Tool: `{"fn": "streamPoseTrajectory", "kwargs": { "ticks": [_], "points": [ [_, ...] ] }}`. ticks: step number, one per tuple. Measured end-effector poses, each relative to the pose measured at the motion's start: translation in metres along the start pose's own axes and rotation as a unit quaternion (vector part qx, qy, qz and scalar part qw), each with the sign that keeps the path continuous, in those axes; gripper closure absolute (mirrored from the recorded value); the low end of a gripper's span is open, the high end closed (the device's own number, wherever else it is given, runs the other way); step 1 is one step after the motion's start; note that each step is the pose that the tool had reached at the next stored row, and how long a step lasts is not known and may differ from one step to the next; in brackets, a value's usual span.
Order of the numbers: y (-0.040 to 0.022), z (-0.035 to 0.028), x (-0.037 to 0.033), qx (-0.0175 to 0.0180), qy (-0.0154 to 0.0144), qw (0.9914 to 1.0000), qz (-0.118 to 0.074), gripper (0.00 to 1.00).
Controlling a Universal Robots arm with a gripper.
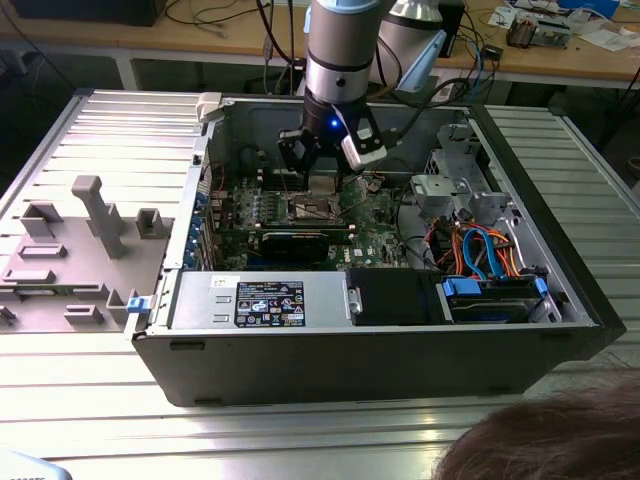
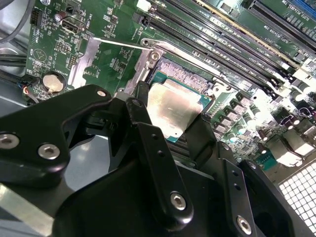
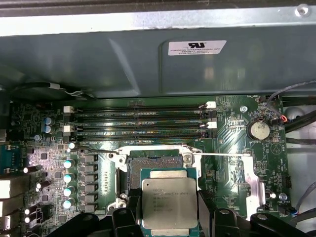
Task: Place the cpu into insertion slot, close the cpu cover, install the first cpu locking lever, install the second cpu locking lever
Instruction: 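Place the cpu into insertion slot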
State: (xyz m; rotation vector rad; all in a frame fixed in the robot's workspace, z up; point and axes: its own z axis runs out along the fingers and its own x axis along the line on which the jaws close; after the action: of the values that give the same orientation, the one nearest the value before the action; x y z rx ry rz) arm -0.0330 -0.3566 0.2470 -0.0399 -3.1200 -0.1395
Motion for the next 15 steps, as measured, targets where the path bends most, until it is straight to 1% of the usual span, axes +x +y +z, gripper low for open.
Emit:
{"fn": "streamPoseTrajectory", "kwargs": {
  "ticks": [4, 6, 15],
  "points": [
    [-0.0001, 0.0007, 0.0, 0.0, 0.0, 1.0, 0.0, 0.45],
    [-0.0002, 0.0027, 0.0, 0.0, 0.0, 1.0, 0.0, 0.45],
    [-0.0004, 0.0041, -0.0001, 0.0, 0.0, 1.0, 0.0, 0.45]
  ]
}}
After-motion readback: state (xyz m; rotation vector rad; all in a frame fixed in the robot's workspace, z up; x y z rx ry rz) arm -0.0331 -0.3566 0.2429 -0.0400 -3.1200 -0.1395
